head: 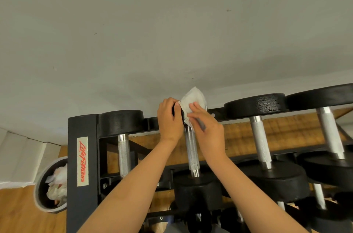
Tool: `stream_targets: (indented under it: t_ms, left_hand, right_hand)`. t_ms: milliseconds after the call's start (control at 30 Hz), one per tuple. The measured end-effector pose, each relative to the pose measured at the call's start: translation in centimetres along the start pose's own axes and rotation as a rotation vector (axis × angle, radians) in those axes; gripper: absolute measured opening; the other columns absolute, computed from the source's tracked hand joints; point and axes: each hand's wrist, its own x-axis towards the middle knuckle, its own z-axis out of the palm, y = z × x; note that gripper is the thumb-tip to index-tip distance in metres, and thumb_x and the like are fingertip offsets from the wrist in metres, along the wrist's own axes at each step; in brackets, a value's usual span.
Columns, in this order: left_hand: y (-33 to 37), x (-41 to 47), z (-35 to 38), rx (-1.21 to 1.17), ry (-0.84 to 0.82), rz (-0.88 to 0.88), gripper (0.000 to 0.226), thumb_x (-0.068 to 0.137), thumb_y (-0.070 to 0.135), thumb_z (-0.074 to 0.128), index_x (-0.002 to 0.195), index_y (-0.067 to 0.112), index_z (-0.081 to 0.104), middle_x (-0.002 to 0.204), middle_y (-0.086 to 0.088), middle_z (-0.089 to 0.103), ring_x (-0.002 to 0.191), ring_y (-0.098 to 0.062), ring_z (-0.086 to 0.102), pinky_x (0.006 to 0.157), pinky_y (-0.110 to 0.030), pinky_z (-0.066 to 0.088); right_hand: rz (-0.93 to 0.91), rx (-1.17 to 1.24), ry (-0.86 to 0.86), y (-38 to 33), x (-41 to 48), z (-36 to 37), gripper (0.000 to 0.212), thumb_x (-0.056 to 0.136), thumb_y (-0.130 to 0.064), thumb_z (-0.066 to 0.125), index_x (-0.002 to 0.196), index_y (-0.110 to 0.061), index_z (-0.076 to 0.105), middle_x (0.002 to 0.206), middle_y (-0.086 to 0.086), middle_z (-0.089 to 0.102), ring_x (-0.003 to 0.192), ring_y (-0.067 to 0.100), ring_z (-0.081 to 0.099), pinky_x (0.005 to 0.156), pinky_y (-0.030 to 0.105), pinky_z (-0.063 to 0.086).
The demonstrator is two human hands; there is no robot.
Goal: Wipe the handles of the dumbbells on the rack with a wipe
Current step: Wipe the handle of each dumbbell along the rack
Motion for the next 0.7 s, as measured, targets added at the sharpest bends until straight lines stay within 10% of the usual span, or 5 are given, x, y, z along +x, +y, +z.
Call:
stream_targets:
  t_ms: [233, 500, 700]
  left_hand:
    - [0.8, 0.0, -3.0, -0.154, -0.167, -0.139, 0.021, 0.1, 0.019, 0.05, 0.119, 0.019, 0.059, 0.118, 0.008, 0.059, 0.114, -0.003, 0.052, 0.099, -0.021, 0.043]
    - [4.9, -3.0, -4.2, -0.026, -0.093, 0.198, 0.022, 0.092, 0.008, 0.061, 0.11, 0.021, 0.062, 0.115, 0.009, 0.058, 0.115, -0.003, 0.053, 0.101, -0.014, 0.039]
    - [4.9, -3.5, -3.1, -0.048, -0.219, 0.107, 0.032, 0.094, 0.006, 0.059, 0.119, 0.027, 0.056, 0.122, 0.014, 0.054, 0.115, -0.002, 0.055, 0.101, -0.023, 0.047]
  right_hand:
    - [-0.051, -0.079, -0.053, -0.6, 1.0, -0.1, 0.017, 0.086, -0.001, 0.067, 0.1, -0.01, 0.072, 0.127, -0.004, 0.061, 0.128, -0.007, 0.039, 0.102, -0.001, 0.025]
    - [0.041, 0.082, -0.16, -1.5, 0.9, -0.3, 0.023, 0.091, -0.003, 0.061, 0.109, -0.018, 0.064, 0.134, -0.016, 0.05, 0.131, -0.004, 0.037, 0.098, -0.001, 0.027]
    - [0.173, 0.314, -0.156, -1.9, 0.8, -1.8, 0.04, 0.091, 0.003, 0.057, 0.115, -0.029, 0.055, 0.131, -0.009, 0.054, 0.125, 0.0, 0.048, 0.108, 0.028, 0.041]
